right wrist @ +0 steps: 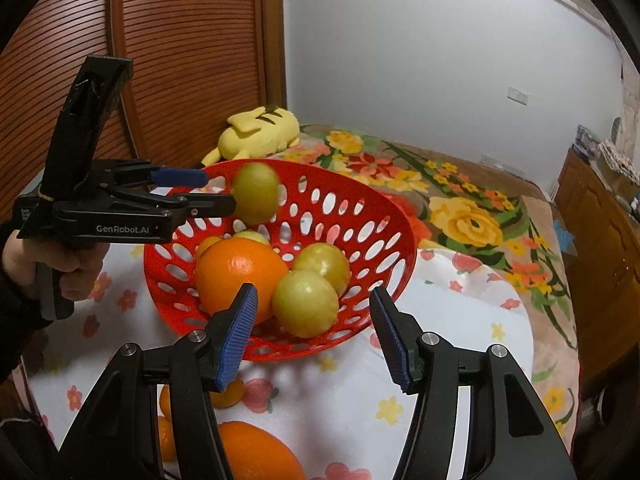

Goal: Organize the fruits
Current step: 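Open both grippers to release the fruits into the basket and withdraw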

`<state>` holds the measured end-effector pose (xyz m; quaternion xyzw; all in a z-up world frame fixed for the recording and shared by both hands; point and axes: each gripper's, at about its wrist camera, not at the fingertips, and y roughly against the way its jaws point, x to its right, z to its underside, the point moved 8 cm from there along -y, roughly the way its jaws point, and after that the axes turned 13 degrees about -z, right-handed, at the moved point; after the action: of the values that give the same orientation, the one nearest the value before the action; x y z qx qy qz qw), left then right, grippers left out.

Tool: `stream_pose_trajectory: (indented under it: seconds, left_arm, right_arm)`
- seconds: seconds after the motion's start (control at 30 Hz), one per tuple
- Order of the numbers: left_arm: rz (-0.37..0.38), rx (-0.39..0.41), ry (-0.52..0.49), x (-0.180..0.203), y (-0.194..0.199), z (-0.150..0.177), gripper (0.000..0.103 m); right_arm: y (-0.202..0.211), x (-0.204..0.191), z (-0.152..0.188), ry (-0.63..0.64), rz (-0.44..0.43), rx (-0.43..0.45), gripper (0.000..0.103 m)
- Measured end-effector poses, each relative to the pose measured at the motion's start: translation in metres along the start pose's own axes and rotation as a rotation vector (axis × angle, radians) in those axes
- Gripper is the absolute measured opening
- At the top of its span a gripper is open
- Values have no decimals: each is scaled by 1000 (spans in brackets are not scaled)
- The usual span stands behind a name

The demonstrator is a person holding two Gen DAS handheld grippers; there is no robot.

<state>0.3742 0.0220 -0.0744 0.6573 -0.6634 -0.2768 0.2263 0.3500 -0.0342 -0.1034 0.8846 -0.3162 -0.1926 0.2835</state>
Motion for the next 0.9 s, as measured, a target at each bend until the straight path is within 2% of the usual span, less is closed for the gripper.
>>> stream_pose_trajectory:
  seconds: [0.23,0.57,0.9]
  left_arm:
    - [24,18,22,0,16,9,62]
    - [21,54,20,0,51,23,62]
    - [43,59,10,9,77,54,64]
  right_arm:
    - [12,-5,7,-19,5,20,60]
    - [34,-19,25,-69,14,54,63]
    - [41,-39,66,-126,24,57,71]
